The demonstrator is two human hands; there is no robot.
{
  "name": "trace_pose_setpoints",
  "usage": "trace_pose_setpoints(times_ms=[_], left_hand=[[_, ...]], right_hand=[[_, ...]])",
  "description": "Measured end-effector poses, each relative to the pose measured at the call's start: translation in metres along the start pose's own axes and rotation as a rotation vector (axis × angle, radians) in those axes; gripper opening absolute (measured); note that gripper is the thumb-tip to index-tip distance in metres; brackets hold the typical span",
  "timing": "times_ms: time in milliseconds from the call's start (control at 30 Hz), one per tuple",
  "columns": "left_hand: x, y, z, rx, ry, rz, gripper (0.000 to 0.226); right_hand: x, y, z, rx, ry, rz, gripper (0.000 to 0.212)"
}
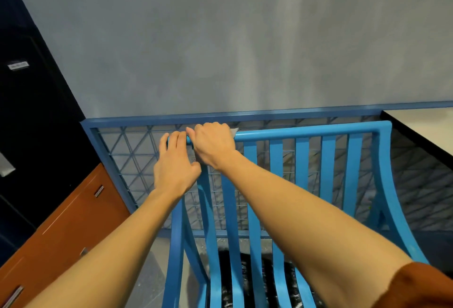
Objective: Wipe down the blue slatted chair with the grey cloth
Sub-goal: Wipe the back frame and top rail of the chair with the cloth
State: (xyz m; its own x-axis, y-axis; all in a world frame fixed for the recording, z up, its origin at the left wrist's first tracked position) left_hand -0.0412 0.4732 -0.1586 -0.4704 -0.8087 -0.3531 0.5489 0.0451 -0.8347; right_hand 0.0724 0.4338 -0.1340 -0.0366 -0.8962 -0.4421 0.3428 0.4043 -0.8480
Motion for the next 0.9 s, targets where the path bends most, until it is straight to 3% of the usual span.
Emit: trace_pose_setpoints(times_ms=[200, 300, 467, 900], left_hand=[[-0.004, -0.006, 0.008, -0.212, 0.032, 0.016, 0.066], [-0.002, -0.006, 0.018, -0.302, 0.16, 0.032, 0.067], [0.002, 0.0, 0.049, -0.242, 0.259, -0.016, 0.063], [0.032, 0.045, 0.133, -0.229, 0.349, -0.036, 0.085]], right_hand=[[0.017, 0.005, 0.021, -0.125, -0.051, 0.126, 0.035], [0.025, 0.009, 0.028, -0.118, -0.041, 0.148, 0.035], [0.049, 0.01, 0.054, -0.104, -0.006, 0.19, 0.032], [0.142, -0.006, 0.152, -0.046, 0.115, 0.149, 0.033]])
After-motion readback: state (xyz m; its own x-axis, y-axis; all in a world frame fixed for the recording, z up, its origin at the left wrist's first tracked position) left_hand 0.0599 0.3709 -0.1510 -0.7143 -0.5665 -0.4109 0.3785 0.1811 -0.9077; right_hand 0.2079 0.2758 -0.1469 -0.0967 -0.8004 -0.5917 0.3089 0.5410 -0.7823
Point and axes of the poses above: each hand's wrist, its own x-axis away from the middle knuckle, its own y-axis out of the palm, z = x × y, the point moved 1 cm from there along -x, towards the middle knuckle, and after that the axes turned 13 degrees about -y, right-handed, at the moved point
